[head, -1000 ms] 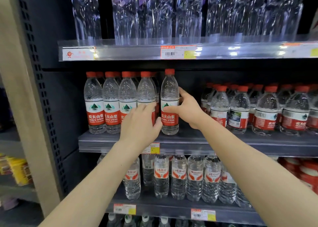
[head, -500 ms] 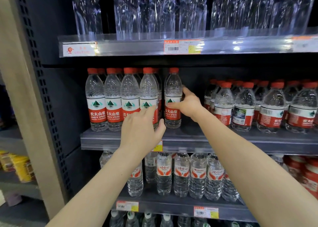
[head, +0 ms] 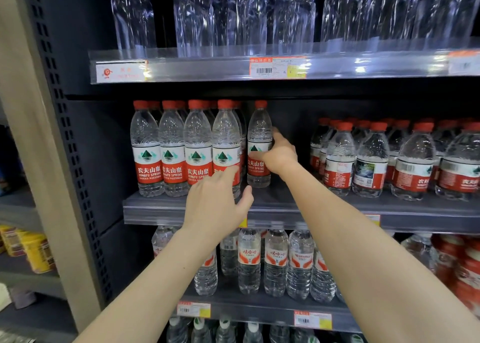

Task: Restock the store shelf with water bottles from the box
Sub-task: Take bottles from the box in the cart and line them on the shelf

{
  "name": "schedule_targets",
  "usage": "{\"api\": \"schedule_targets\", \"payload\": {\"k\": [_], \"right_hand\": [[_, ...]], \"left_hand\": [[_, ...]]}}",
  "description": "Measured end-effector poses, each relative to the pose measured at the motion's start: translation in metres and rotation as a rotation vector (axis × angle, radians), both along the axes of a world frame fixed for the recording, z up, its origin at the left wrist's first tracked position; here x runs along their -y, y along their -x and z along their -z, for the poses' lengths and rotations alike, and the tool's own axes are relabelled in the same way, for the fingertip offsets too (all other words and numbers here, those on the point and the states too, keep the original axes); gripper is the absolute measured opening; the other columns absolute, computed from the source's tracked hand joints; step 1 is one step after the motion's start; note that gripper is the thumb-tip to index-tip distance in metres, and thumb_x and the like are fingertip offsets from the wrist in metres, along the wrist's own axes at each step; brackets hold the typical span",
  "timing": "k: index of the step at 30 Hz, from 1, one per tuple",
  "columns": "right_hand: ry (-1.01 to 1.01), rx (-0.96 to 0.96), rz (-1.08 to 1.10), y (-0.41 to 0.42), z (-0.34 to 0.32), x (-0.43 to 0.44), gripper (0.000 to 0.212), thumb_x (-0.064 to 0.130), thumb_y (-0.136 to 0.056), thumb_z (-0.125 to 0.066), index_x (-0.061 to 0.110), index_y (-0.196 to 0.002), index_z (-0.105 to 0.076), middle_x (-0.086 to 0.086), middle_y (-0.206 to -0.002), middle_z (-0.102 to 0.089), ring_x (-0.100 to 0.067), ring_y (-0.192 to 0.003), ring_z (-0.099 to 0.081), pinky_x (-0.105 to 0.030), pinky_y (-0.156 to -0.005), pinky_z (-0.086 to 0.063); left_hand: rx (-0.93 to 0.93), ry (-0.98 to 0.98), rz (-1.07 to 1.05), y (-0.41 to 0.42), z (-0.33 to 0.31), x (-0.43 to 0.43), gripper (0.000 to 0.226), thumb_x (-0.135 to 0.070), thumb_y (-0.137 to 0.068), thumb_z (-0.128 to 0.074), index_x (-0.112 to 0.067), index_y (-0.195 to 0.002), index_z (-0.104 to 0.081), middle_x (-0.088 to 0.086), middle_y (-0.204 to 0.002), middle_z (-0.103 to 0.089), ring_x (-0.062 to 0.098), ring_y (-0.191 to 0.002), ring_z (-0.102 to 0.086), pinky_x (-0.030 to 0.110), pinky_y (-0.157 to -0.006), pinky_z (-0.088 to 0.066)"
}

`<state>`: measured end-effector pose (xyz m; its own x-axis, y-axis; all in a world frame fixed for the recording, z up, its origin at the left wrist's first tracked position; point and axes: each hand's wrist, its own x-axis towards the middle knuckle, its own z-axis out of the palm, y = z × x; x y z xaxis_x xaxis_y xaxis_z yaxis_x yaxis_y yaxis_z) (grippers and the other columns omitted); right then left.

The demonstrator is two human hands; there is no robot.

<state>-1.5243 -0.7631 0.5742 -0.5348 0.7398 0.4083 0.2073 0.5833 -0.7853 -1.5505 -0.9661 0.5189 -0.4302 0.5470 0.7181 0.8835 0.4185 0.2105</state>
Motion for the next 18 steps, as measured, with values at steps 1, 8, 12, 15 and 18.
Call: {"api": "schedule_targets", "payload": {"k": [1,8,12,15,18], "right_hand": [[0.000,0.009,0.002,0.001,-0.001,0.000,0.086,0.036,-0.077,-0.088,0.030,-0.149,-0.043,0.000,-0.131,-0.068,-0.025,-0.118,-0.065,-0.037,-0.097,-0.055],[0.004,0.027,-0.018,-0.004,0.004,0.005,0.082,0.035,-0.080,-0.086,0.025,-0.148,-0.042,-0.002,-0.133,-0.066,-0.025,-0.122,-0.063,-0.039,-0.100,-0.054],[-0.109,0.138,-0.028,-0.026,0.010,0.012,0.064,0.039,-0.084,-0.081,0.018,-0.139,-0.054,-0.004,-0.129,-0.068,-0.026,-0.118,-0.064,-0.032,-0.090,-0.052],[-0.324,0.309,0.050,-0.053,0.009,0.017,0.044,0.029,-0.099,-0.064,0.016,-0.141,-0.057,-0.008,-0.133,-0.066,-0.029,-0.118,-0.063,-0.037,-0.089,-0.052],[-0.498,0.440,0.111,-0.076,0.007,0.019,0.040,0.018,-0.102,-0.052,0.018,-0.142,-0.057,-0.010,-0.130,-0.067,-0.030,-0.108,-0.066,-0.037,-0.080,-0.055]], "left_hand": [[0.008,0.003,0.006,0.000,0.001,0.000,0.054,-0.052,-0.099,-0.053,-0.022,-0.143,-0.056,0.002,-0.114,-0.072,0.027,-0.105,-0.067,0.039,-0.084,-0.050],[0.005,0.036,0.000,-0.004,-0.001,0.000,0.059,-0.054,-0.100,-0.052,-0.022,-0.150,-0.051,0.001,-0.124,-0.070,0.026,-0.113,-0.064,0.038,-0.087,-0.050],[-0.017,0.071,0.001,-0.009,-0.008,-0.001,0.060,-0.052,-0.102,-0.050,-0.023,-0.153,-0.047,0.001,-0.134,-0.067,0.025,-0.120,-0.061,0.037,-0.090,-0.047],[-0.044,0.079,-0.008,-0.018,-0.018,-0.008,0.058,-0.047,-0.101,-0.051,-0.020,-0.152,-0.047,0.004,-0.131,-0.068,0.027,-0.117,-0.063,0.038,-0.086,-0.050],[-0.070,0.116,-0.007,-0.029,-0.022,-0.019,0.055,-0.046,-0.100,-0.050,-0.019,-0.148,-0.049,0.004,-0.118,-0.069,0.027,-0.109,-0.064,0.039,-0.080,-0.051]]}}
